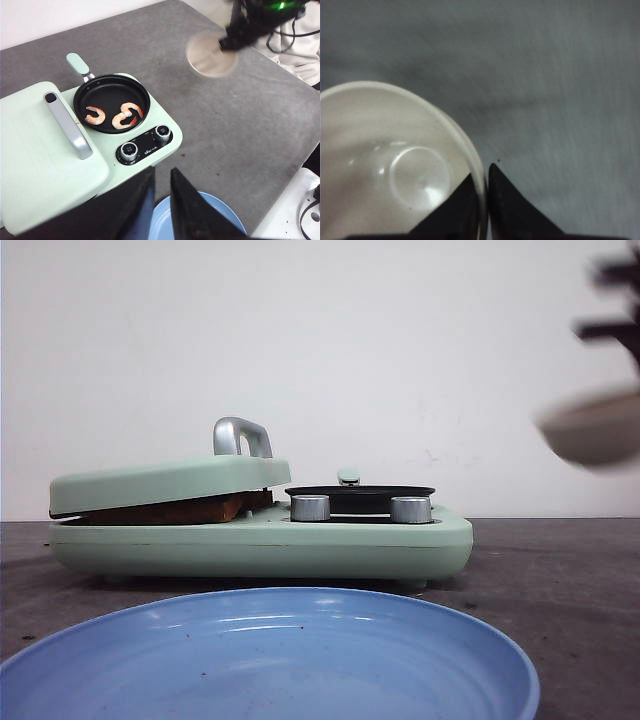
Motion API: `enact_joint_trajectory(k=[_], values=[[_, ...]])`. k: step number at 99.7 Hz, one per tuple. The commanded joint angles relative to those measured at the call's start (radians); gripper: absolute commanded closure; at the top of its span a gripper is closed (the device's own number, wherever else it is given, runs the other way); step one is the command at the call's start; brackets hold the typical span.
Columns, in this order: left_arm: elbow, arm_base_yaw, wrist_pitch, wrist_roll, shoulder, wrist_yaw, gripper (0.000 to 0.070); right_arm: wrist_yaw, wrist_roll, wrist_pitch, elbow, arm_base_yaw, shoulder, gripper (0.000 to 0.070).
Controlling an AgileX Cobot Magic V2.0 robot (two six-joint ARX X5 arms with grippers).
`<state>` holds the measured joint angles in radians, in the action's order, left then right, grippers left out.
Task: Make breakfast with bread and shrimp
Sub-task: 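Carry the empty bowl back and set it on the table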
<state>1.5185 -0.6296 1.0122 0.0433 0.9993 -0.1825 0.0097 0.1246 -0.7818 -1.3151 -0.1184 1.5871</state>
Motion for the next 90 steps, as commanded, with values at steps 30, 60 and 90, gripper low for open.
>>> enact_joint_trajectory(k=[30,60,90], values=[[0.021,-0.007,-0.016,-0.006,0.007,0.000,0.0690,-0.027,-0.012,0.060,0.130,-0.056,0.010,0.0694],[0.021,-0.007,-0.006,-0.006,0.007,0.002,0.0690,-0.009,-0.009,0.116,0.196,-0.054,0.013,0.0502],[0.021,-0.007,0.019,-0.006,0.005,0.005,0.0690,-0.014,-0.002,0.106,0.196,-0.052,-0.083,0.0289]])
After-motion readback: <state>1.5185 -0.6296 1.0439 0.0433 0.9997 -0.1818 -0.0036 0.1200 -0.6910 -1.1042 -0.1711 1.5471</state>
